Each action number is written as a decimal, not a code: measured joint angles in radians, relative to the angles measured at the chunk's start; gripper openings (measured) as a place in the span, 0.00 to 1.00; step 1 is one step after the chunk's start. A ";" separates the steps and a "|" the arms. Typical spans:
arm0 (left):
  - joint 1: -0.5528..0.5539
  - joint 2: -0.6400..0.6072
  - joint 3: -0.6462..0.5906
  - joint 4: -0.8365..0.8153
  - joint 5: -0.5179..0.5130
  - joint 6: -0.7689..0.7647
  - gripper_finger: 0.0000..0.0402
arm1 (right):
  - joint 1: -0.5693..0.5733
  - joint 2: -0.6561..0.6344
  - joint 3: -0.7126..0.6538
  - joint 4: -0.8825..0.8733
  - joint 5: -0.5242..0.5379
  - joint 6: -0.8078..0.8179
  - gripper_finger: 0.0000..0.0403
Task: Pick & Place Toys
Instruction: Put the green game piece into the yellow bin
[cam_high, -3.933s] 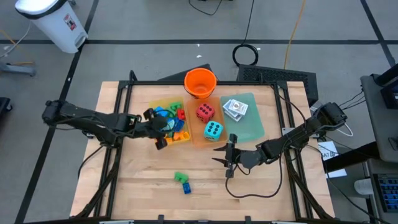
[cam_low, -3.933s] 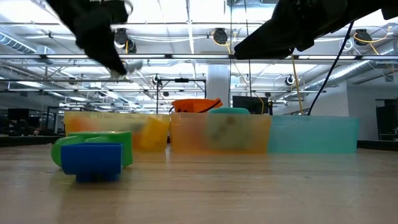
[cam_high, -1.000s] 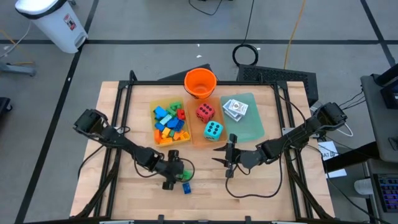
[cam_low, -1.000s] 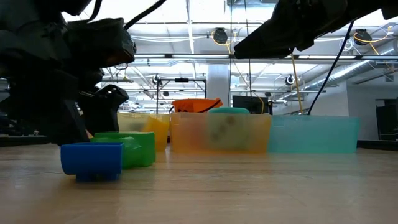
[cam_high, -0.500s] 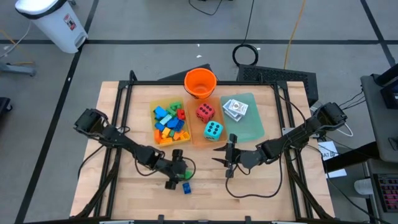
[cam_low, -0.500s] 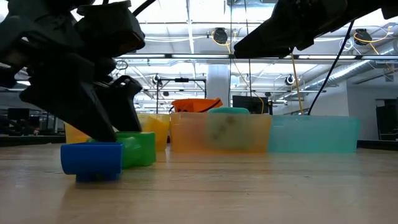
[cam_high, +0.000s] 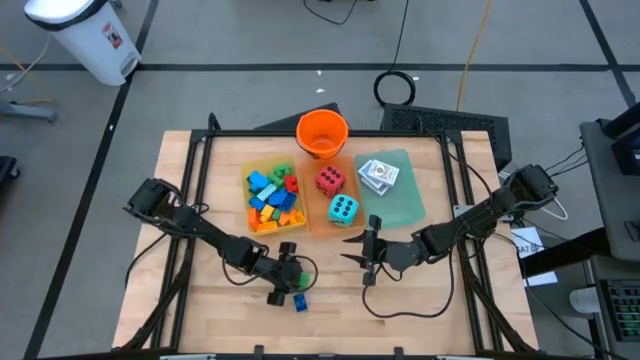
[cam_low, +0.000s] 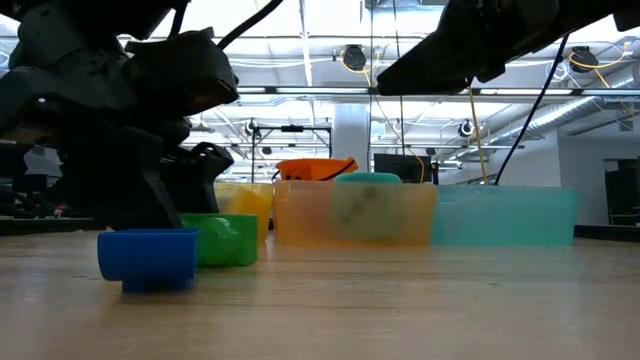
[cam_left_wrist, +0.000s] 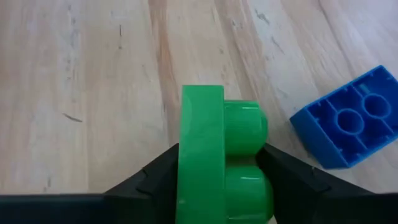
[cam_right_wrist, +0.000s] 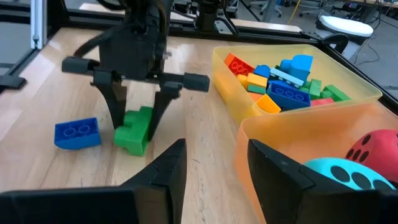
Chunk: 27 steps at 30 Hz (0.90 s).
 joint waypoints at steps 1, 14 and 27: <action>0.002 0.002 0.001 0.001 0.002 0.000 0.48 | 0.000 0.000 0.000 0.000 0.000 0.000 0.35; 0.044 -0.233 -0.001 -0.068 -0.075 -0.032 0.48 | 0.000 0.000 0.000 0.001 0.001 0.000 0.35; 0.145 -0.712 0.000 -0.324 -0.415 -0.065 0.46 | 0.000 0.000 0.000 0.010 0.001 0.000 0.35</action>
